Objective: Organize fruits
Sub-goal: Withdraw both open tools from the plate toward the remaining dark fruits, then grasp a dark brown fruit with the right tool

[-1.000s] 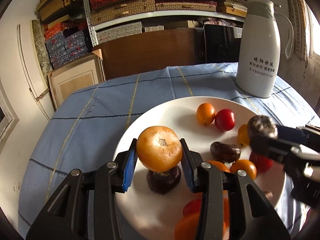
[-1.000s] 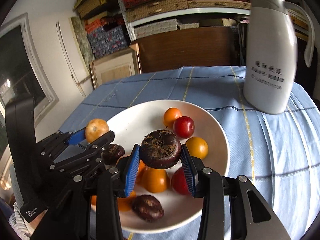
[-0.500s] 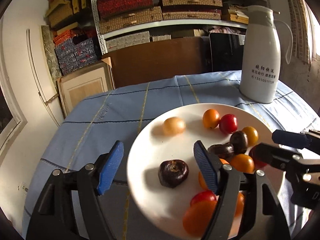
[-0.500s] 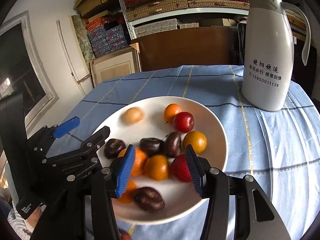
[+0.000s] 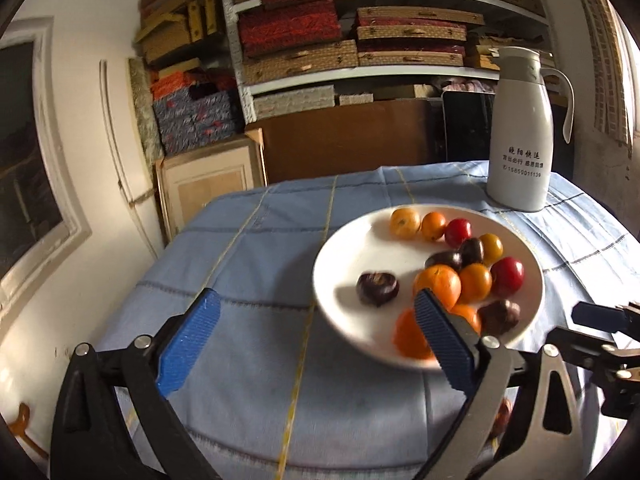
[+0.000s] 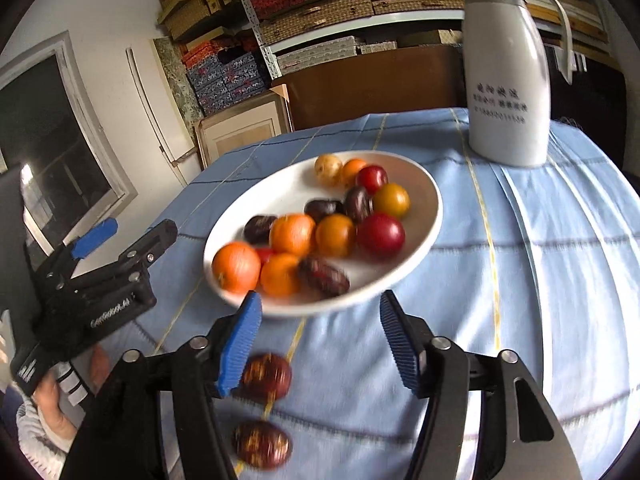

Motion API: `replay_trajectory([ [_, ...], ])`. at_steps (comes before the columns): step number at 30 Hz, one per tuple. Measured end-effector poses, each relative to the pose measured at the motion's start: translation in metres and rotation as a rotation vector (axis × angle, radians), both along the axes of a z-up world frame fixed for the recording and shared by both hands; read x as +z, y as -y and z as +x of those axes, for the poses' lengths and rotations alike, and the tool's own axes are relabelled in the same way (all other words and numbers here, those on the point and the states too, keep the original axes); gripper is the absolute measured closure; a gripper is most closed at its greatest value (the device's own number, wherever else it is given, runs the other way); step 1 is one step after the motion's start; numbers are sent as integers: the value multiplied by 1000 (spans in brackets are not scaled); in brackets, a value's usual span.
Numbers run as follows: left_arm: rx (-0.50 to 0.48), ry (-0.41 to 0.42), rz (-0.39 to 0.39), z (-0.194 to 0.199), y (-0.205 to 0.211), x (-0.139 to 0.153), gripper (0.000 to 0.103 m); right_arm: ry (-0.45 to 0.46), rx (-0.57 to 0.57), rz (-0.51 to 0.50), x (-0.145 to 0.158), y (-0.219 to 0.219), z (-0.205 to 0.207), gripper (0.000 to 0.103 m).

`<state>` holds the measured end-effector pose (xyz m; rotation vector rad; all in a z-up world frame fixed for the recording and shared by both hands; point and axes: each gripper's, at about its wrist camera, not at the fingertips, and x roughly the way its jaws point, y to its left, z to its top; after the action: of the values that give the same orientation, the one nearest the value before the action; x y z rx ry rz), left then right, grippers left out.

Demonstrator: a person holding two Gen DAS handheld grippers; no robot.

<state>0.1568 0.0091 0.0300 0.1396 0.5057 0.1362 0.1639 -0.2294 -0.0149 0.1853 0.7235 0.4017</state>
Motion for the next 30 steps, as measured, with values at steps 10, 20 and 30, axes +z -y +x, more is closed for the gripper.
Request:
replay_trajectory([
  [10, 38, -77, -76, -34, -25, -17, 5, -38, 40, 25, -16, 2, -48, 17],
  [20, 72, -172, -216, -41, -55, -32, 5, -26, 105, -119, -29, -27, -67, 12],
  [30, 52, -176, -137, -40, -39, -33, 5, -57, 184, -191, -38, -48, -65, 34],
])
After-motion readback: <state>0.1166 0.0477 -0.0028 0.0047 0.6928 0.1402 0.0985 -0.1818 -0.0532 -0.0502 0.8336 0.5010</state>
